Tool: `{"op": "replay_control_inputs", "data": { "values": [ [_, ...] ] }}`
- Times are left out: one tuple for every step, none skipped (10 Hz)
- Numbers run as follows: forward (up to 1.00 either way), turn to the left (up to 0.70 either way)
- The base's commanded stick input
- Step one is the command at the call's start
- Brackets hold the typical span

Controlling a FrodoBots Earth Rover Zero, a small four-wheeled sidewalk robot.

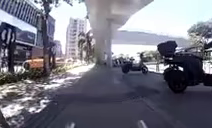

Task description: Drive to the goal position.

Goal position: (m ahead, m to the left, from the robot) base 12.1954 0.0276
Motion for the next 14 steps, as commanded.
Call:
{"op": "replay_control_inputs", "data": {
  "values": [
    [0.70,0.00],
    [0.70,0.00],
    [0.70,0.00],
    [0.70,0.00],
    [0.70,0.00],
    [0.70,0.00],
    [0.70,0.00],
    [0.70,0.00],
    [0.70,0.00],
    [0.70,0.00],
    [0.70,0.00],
    [0.70,0.00],
    [0.70,0.00],
    [0.70,0.00]
  ]
}}
